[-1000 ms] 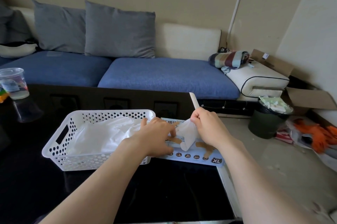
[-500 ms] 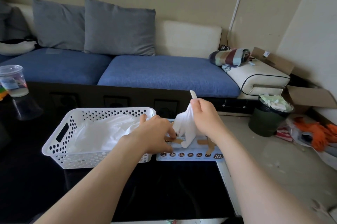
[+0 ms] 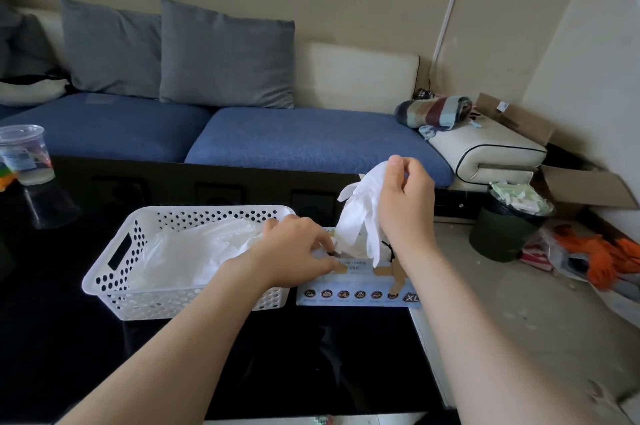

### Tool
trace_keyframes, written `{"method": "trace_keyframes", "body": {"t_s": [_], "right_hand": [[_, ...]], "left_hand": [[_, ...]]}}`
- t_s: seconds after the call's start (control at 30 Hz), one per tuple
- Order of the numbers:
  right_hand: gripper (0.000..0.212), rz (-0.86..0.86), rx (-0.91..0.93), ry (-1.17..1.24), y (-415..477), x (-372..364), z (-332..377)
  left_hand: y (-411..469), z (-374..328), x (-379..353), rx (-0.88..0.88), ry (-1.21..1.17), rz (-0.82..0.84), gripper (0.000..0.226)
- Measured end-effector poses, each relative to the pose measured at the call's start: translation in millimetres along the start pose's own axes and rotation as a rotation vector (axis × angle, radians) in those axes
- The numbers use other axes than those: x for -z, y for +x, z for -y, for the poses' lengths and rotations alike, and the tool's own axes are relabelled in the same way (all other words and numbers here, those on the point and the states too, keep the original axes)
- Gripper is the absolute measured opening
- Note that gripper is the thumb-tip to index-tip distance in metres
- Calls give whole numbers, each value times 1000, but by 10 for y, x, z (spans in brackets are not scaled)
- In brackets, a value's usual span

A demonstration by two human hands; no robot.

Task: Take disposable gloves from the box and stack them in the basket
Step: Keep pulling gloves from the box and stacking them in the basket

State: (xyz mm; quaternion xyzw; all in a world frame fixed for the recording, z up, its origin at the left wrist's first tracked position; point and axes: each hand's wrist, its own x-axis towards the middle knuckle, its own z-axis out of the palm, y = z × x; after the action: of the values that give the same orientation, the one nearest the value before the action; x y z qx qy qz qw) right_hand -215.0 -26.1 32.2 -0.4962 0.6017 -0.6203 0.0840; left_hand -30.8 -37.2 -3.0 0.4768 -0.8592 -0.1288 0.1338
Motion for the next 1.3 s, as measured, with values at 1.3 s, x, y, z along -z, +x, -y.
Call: {"method": "trace_keyframes", "body": {"t_s": [1.3], "right_hand": [[24,256,-773,757,-122,-50,351]], "left_hand": [[-49,-69,171,-152,-667,-486,53]]}}
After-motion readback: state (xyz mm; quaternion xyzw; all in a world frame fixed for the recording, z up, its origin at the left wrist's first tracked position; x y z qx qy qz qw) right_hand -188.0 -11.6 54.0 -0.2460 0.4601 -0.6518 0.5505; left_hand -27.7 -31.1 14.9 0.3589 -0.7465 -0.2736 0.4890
